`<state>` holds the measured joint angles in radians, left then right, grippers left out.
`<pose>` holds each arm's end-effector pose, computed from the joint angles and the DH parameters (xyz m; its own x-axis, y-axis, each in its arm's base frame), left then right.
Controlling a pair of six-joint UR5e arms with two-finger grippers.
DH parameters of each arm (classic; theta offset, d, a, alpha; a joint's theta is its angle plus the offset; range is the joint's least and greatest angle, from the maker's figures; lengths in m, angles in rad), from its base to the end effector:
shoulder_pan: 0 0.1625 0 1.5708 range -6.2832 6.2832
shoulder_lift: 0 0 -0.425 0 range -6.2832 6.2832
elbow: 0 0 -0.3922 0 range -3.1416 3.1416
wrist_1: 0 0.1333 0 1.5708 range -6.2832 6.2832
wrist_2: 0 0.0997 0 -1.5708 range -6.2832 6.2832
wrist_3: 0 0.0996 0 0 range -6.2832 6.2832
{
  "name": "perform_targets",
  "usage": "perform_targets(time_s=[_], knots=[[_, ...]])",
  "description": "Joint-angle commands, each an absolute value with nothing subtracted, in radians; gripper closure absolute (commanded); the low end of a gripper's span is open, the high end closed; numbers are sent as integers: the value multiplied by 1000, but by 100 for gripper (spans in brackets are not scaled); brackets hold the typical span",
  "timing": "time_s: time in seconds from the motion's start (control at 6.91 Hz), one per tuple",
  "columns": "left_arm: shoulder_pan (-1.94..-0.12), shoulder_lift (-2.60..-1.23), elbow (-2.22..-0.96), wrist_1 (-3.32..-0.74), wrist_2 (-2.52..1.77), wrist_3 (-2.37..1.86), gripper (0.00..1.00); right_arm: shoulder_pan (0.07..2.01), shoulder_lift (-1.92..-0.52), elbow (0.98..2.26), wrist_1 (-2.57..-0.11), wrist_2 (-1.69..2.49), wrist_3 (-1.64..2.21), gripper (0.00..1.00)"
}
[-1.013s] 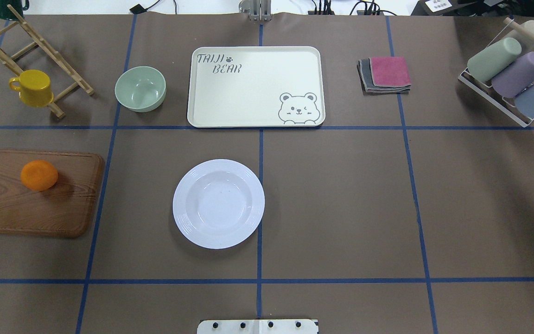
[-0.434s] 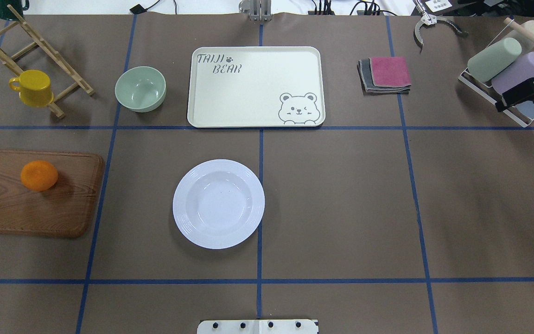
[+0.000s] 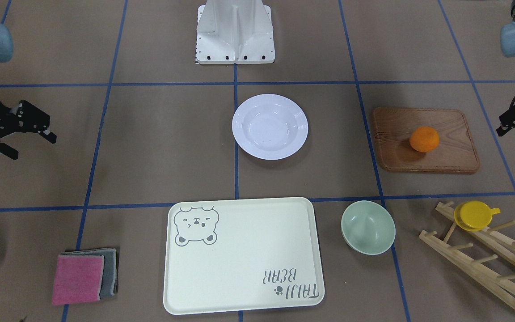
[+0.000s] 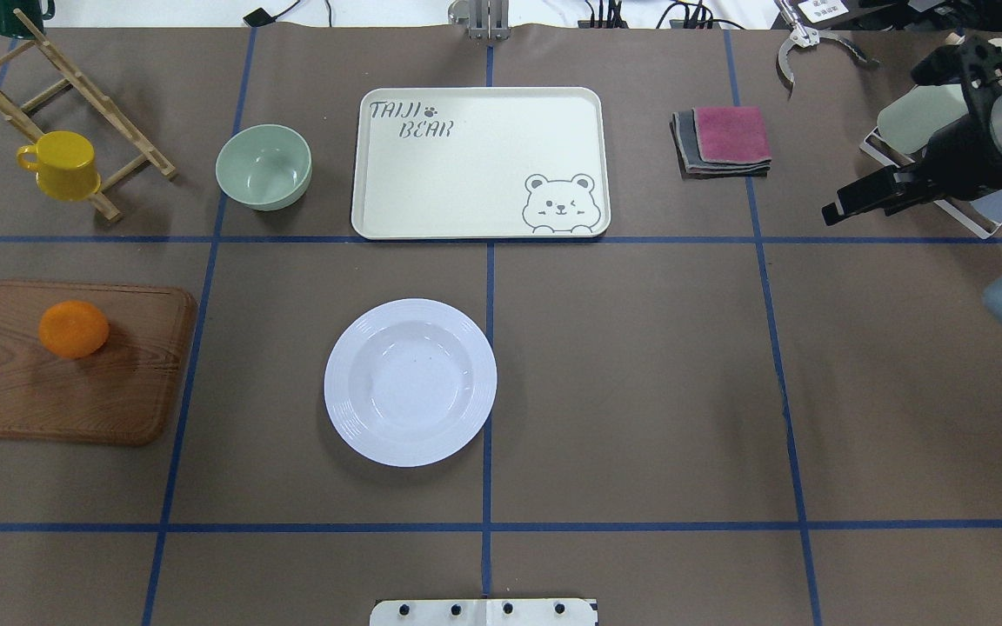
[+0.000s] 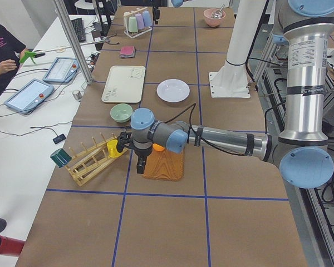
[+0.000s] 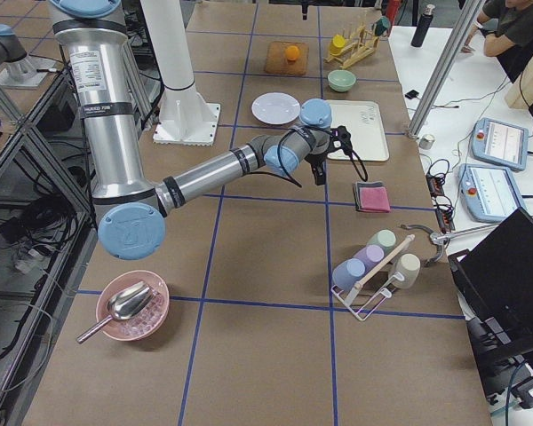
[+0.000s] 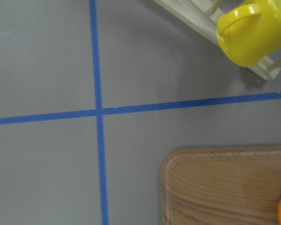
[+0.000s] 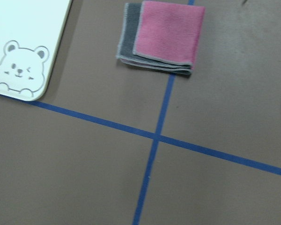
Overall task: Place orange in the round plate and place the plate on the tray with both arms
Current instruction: 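Lower the left gripper onto the orange while the right gripper reaches toward the plate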
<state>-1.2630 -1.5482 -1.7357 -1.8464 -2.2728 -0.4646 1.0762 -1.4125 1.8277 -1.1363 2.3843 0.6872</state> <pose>0.0859 -0.4980 0.5608 0.7036 0.0398 -0.7095 0.0429 0.9942 0.0984 -0.2042 -0.5069 0.3943 0.4659 -0.2548 0.8473 0.0231 0.9608 0.2762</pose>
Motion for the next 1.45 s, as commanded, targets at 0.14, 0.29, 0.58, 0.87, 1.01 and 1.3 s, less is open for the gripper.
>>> perform_targets(time_s=[0.14, 0.29, 0.58, 0.87, 1.01, 1.3], knots=[[-1142, -1562, -1750, -1946, -2261, -688, 2, 971, -1355, 1763, -848, 2444, 1103, 0], [-1120, -1559, -1761, -1962, -2220, -727, 1, 945, -1338, 1697, -674, 2431, 1282, 0], [-1057, -1557, -1766, -2015, -2197, -858, 1, 849, -1272, 1533, -283, 2297, 1695, 0], [-983, -1557, -1766, -2057, -2129, -983, 2, 718, -1266, 1509, -169, 2130, 1772, 0], [-962, -1557, -1766, -2060, -2128, -1027, 2, 694, -1266, 1517, -169, 2105, 1773, 0], [-928, -1548, -1764, -2060, -2085, -1031, 2, 667, -1267, 1517, -167, 2089, 1775, 0]])
